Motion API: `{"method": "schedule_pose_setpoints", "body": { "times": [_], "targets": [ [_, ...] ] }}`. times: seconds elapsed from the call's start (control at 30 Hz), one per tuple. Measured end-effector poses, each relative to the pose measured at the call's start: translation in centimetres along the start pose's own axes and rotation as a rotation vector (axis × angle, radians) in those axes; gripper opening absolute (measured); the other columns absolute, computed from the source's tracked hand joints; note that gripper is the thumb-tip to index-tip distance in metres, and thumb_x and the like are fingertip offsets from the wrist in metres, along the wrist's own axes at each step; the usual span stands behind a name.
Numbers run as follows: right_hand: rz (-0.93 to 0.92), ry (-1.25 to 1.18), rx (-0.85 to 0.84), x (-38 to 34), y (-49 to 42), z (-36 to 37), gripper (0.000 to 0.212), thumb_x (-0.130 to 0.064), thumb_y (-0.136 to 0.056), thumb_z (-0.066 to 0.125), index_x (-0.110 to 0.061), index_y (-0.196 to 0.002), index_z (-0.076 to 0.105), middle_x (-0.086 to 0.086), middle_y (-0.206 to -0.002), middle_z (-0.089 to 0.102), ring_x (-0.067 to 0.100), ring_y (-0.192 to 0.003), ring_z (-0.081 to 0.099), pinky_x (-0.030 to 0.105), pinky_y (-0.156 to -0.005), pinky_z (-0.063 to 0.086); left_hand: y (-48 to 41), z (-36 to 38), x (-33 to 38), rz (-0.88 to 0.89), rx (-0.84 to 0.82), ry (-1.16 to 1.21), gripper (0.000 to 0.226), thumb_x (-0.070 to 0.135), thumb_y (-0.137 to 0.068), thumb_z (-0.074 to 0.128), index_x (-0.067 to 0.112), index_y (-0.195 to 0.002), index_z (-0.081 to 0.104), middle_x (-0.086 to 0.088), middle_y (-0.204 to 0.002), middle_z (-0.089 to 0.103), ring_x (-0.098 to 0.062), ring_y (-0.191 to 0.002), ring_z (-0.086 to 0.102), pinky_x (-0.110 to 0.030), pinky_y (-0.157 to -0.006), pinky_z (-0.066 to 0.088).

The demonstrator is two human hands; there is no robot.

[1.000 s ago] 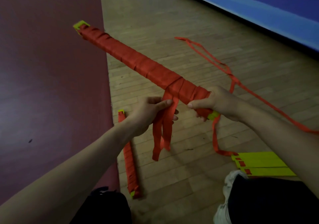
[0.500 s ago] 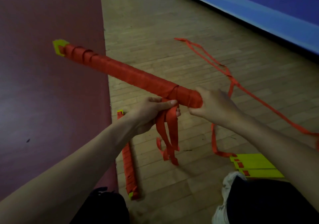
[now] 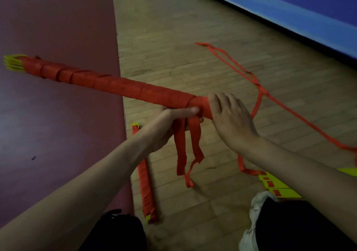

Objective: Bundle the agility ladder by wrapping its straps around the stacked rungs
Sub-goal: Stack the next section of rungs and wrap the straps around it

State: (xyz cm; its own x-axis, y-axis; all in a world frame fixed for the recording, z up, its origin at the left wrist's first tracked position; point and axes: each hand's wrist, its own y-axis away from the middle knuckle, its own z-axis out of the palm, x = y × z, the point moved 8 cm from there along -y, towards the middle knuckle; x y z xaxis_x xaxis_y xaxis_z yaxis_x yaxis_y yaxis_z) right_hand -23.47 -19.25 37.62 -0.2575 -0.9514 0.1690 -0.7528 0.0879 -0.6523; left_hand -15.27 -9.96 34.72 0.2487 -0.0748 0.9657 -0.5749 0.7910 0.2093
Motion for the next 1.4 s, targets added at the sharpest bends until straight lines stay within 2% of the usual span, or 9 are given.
{"method": "schedule_pose_setpoints", "body": {
  "times": [0.07, 0.23, 0.4, 0.53, 0.63, 0.9, 1.07, 1.2, 1.4],
  "targets": [
    [-0.005, -0.026, -0.015, -0.2, 0.3, 0.2, 0.036, -0.009, -0.084, 0.043, 0.002, -0.118, 0.041, 0.023, -0.101, 0.06, 0.039, -0.083, 0.06, 0.043, -0.067, 0.052, 0.0, -0.2, -0.2, -0.023, 0.047, 0.046, 0.046, 0.032, -0.086, 0.067, -0.001, -0.118, 0.063, -0.019, -0.107, 0.07, -0.027, -0.094, 0.07, -0.037, -0.087, 0.057],
    [0.089, -0.228, -0.203, 0.4, 0.1, 0.8, 0.058, -0.019, -0.073, 0.075, -0.003, -0.12, 0.045, 0.018, -0.11, 0.057, 0.035, -0.095, 0.059, 0.042, -0.078, 0.049, -0.2, -0.9, -0.5, -0.03, 0.12, 0.069, 0.041, 0.025, -0.09, 0.064, -0.005, -0.118, 0.061, -0.021, -0.1, 0.071, -0.026, -0.089, 0.071, -0.036, -0.084, 0.058],
    [0.311, -0.763, -0.626, 3.1, -0.5, 1.1, 0.059, -0.055, -0.066, 0.077, -0.028, -0.111, 0.05, -0.015, -0.101, 0.057, 0.004, -0.089, 0.057, 0.021, -0.072, 0.043, -0.3, -0.9, -0.6, -0.055, 0.057, 0.05, 0.039, 0.024, -0.09, 0.062, -0.005, -0.116, 0.062, -0.017, -0.098, 0.072, -0.024, -0.088, 0.071, -0.029, -0.077, 0.057],
    [0.476, -1.157, -0.929, 2.8, 1.4, 2.2, 0.06, -0.051, -0.056, 0.079, -0.026, -0.108, 0.062, -0.001, -0.097, 0.072, 0.017, -0.087, 0.071, 0.034, -0.073, 0.058, -0.2, -0.2, -0.6, -0.045, -0.04, -0.031, 0.042, 0.025, -0.085, 0.066, -0.005, -0.114, 0.062, -0.019, -0.105, 0.071, -0.03, -0.097, 0.07, -0.037, -0.087, 0.055],
    [0.516, -1.362, -1.053, 1.7, 2.1, 2.5, 0.043, -0.038, -0.063, 0.081, -0.018, -0.098, 0.067, 0.009, -0.088, 0.072, 0.025, -0.071, 0.07, 0.032, -0.055, 0.055, -0.2, 0.5, -0.5, -0.031, -0.092, -0.08, 0.043, 0.026, -0.08, 0.067, -0.003, -0.113, 0.063, -0.017, -0.105, 0.072, -0.032, -0.1, 0.069, -0.039, -0.089, 0.055],
    [0.532, -1.491, -0.811, 2.1, 0.8, 1.8, 0.011, -0.024, -0.065, 0.083, -0.02, -0.064, 0.073, 0.006, -0.061, 0.064, 0.016, -0.044, 0.057, 0.023, -0.041, 0.044, -0.1, 1.0, 0.3, 0.017, -0.203, -0.067, 0.031, 0.033, -0.092, 0.057, 0.005, -0.101, 0.068, -0.008, -0.089, 0.074, -0.02, -0.083, 0.071, -0.032, -0.079, 0.058],
    [0.557, -1.476, -0.766, 3.3, 0.8, 2.2, 0.011, -0.026, -0.065, 0.08, -0.019, -0.063, 0.072, 0.007, -0.06, 0.065, 0.017, -0.044, 0.057, 0.024, -0.042, 0.043, 0.8, 1.9, -1.5, -0.117, -0.346, 0.008, 0.035, 0.021, -0.091, 0.047, -0.001, -0.115, 0.058, -0.011, -0.099, 0.072, -0.017, -0.086, 0.071, -0.027, -0.075, 0.058],
    [0.625, -1.458, -0.652, 4.1, 0.2, 2.1, 0.023, -0.034, -0.057, 0.079, -0.014, -0.065, 0.069, 0.007, -0.06, 0.066, 0.016, -0.042, 0.057, 0.022, -0.04, 0.043, 0.8, 1.9, -2.3, -0.177, -0.311, 0.039, 0.026, 0.012, -0.094, 0.048, -0.005, -0.11, 0.059, -0.014, -0.095, 0.072, -0.019, -0.083, 0.072, -0.029, -0.076, 0.059],
    [0.595, -1.058, -0.48, 6.4, -0.4, 2.3, 0.022, -0.029, -0.068, 0.084, -0.021, -0.08, 0.067, 0.009, -0.06, 0.069, 0.02, -0.049, 0.065, 0.029, -0.051, 0.053, 0.5, 2.5, -1.3, -0.214, -0.237, 0.094, 0.023, 0.008, -0.099, 0.043, -0.006, -0.096, 0.061, -0.014, -0.08, 0.072, -0.018, -0.071, 0.072, -0.029, -0.071, 0.059]
  ]
}}
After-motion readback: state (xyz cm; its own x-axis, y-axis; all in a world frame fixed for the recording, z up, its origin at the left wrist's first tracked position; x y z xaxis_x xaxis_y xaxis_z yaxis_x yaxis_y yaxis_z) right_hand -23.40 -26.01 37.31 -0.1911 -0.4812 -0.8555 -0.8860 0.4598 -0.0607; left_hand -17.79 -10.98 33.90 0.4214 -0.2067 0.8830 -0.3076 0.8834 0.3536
